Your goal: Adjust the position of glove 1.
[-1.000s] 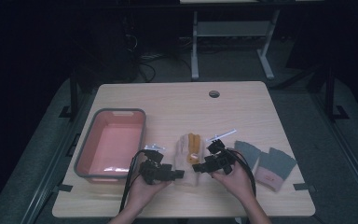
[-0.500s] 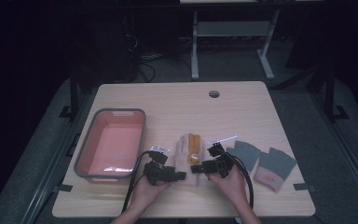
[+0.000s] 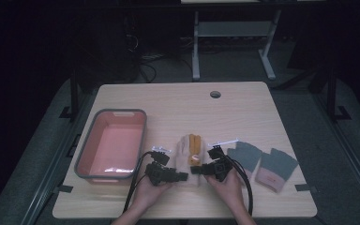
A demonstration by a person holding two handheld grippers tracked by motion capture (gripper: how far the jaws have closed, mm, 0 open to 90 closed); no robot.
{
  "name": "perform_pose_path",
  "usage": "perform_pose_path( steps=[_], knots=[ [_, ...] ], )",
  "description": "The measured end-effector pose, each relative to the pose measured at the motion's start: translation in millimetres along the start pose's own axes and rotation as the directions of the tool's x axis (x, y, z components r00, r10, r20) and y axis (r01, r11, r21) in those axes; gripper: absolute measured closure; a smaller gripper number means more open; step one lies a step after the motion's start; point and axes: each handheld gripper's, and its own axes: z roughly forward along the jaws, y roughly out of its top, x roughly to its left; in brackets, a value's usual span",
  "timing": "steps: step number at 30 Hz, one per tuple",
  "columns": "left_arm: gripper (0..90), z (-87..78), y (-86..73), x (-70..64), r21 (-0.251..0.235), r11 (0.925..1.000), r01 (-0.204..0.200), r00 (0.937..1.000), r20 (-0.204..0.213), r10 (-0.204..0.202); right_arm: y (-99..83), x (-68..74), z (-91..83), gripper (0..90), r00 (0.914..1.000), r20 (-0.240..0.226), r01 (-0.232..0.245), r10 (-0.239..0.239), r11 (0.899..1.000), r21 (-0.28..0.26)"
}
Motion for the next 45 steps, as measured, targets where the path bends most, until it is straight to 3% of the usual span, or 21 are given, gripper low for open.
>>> perform_pose_path(
  steps=[3,8,17,26,28,32,36,41,45],
  knots=[
    [55.1,1.0,1.2,1.1,0.006,0.9999,0.010,0.9999,0.014,-0.010,-0.6,-2.1,1.2,63.3,0.9997,-0.023,-0.012,0.012,1.000,-0.002],
    [59.8,1.9,3.5,1.2,0.016,0.9998,0.010,0.9998,0.020,-0.010,0.7,-0.6,1.8,65.0,0.9998,-0.018,0.001,0.000,1.000,0.013],
    [62.4,3.4,6.9,0.0,0.029,0.9996,0.005,0.9998,0.020,-0.005,1.2,-2.8,3.8,72.3,0.9974,-0.054,-0.047,0.048,0.999,0.020],
    [64.7,4.2,8.7,2.3,0.033,0.9994,0.008,0.9991,0.041,-0.009,1.0,-4.8,2.0,76.9,0.9964,-0.074,-0.040,0.041,0.999,0.018],
    [64.9,3.7,8.9,3.6,0.038,0.9993,0.001,0.9990,0.044,-0.003,2.1,-4.7,1.1,72.6,0.9970,-0.071,-0.032,0.033,0.999,0.018],
    [65.0,3.3,8.7,6.3,0.040,0.9992,-0.006,0.9986,0.052,0.004,5.6,-7.2,-1.5,55.8,0.9989,-0.036,-0.030,0.030,1.000,0.010],
    [64.9,2.8,8.5,6.1,0.048,0.9987,-0.015,0.9987,0.050,0.013,7.7,-9.8,-0.7,54.7,0.9965,-0.046,-0.070,0.070,0.998,0.004],
    [64.9,4.5,9.0,6.7,0.041,0.9991,0.007,0.9986,0.053,-0.010,7.1,-6.2,5.8,66.3,0.9958,-0.041,-0.082,0.082,0.997,-0.013],
    [64.9,4.1,8.7,6.8,0.043,0.9991,0.001,0.9985,0.054,-0.003,4.3,0.4,9.8,75.4,0.9987,-0.010,-0.050,0.050,0.998,-0.025]
  ],
)
